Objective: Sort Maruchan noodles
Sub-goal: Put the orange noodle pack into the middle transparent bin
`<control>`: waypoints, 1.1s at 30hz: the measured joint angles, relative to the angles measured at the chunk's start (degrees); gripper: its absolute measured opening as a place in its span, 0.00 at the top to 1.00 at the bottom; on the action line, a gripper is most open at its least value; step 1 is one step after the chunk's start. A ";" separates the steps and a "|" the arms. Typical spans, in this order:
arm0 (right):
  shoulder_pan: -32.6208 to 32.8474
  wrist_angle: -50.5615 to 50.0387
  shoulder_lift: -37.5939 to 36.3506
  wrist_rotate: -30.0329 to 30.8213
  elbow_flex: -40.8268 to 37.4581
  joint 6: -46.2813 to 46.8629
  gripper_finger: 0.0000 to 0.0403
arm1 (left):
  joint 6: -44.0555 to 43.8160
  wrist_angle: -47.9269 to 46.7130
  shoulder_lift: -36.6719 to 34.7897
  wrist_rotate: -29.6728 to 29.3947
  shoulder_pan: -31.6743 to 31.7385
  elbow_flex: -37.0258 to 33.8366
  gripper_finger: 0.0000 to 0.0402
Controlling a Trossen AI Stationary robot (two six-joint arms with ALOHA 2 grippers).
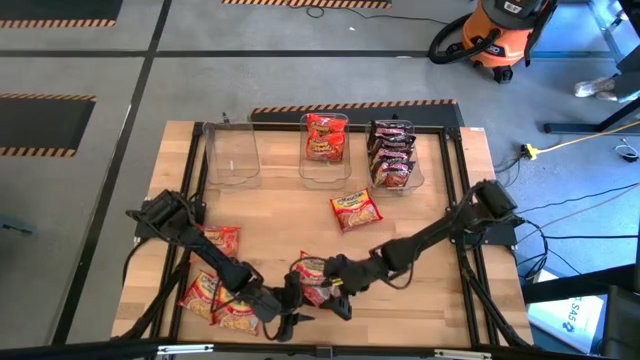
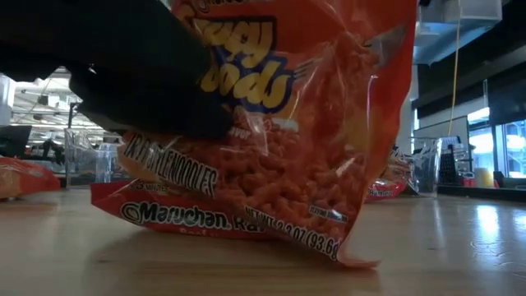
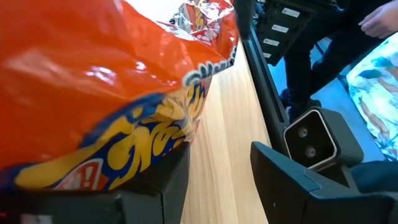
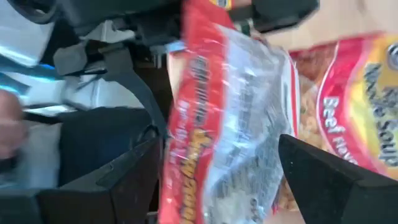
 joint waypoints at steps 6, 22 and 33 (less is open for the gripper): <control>2.54 -1.37 0.00 8.74 0.71 -0.61 0.25 | -0.01 0.03 0.00 0.05 0.99 0.00 0.59; 1.88 -4.33 4.65 14.17 0.74 -1.94 0.25 | 0.31 0.18 0.00 -0.16 2.57 -0.02 0.59; 1.51 -2.36 6.39 13.73 0.73 -4.71 0.39 | 1.78 -0.67 0.00 0.21 2.51 -0.15 0.59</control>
